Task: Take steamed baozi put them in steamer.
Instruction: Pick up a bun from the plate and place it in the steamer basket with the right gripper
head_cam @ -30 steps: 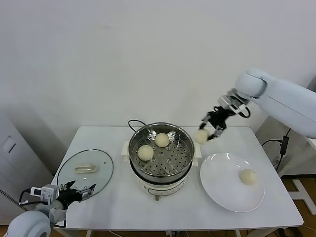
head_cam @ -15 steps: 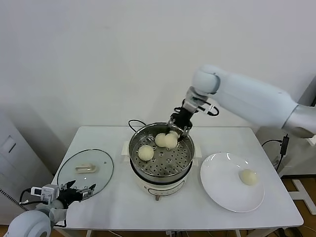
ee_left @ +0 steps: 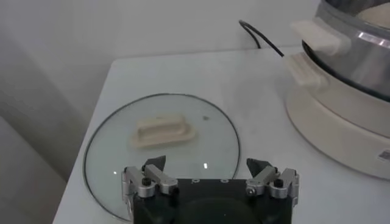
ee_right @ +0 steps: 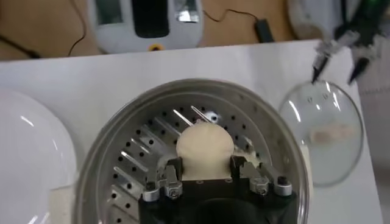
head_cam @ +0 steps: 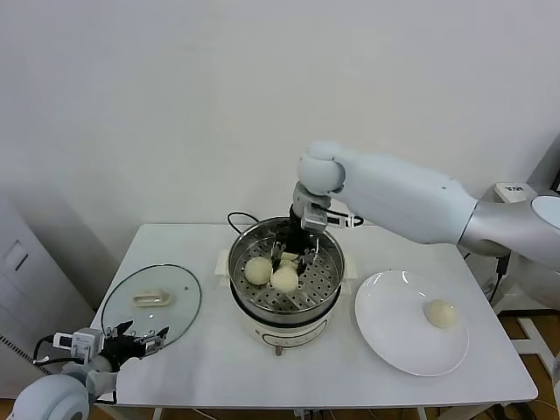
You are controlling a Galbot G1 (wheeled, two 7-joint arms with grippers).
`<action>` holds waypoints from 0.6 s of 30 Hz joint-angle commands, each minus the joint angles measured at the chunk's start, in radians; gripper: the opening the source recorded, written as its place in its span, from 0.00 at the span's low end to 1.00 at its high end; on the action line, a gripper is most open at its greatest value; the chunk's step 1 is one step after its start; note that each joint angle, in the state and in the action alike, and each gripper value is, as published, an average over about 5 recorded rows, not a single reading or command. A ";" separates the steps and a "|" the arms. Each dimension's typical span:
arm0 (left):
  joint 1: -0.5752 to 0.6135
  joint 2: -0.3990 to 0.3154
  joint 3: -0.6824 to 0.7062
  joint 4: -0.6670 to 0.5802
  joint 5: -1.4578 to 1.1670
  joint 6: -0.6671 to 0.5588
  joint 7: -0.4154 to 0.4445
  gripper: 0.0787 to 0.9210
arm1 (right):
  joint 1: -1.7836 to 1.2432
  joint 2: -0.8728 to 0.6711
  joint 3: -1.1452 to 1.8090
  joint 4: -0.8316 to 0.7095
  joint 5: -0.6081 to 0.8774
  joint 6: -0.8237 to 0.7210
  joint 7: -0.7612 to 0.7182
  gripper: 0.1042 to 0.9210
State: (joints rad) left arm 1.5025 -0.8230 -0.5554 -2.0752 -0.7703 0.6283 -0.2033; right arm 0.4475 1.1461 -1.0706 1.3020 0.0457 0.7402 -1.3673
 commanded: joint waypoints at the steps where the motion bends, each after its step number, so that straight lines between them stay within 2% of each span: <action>1: 0.001 -0.001 0.000 0.002 0.000 -0.001 0.001 0.88 | -0.068 0.010 0.019 0.046 -0.104 0.083 -0.007 0.47; 13: 0.003 -0.003 -0.002 0.002 0.000 -0.001 0.001 0.88 | -0.139 0.034 0.055 0.039 -0.181 0.108 -0.004 0.48; 18: 0.004 -0.003 -0.002 0.004 0.000 -0.002 0.001 0.88 | -0.137 0.032 0.059 0.040 -0.191 0.110 -0.004 0.57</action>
State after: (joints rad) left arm 1.5060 -0.8259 -0.5571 -2.0732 -0.7705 0.6270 -0.2028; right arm 0.3409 1.1737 -1.0232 1.3325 -0.0996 0.8238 -1.3699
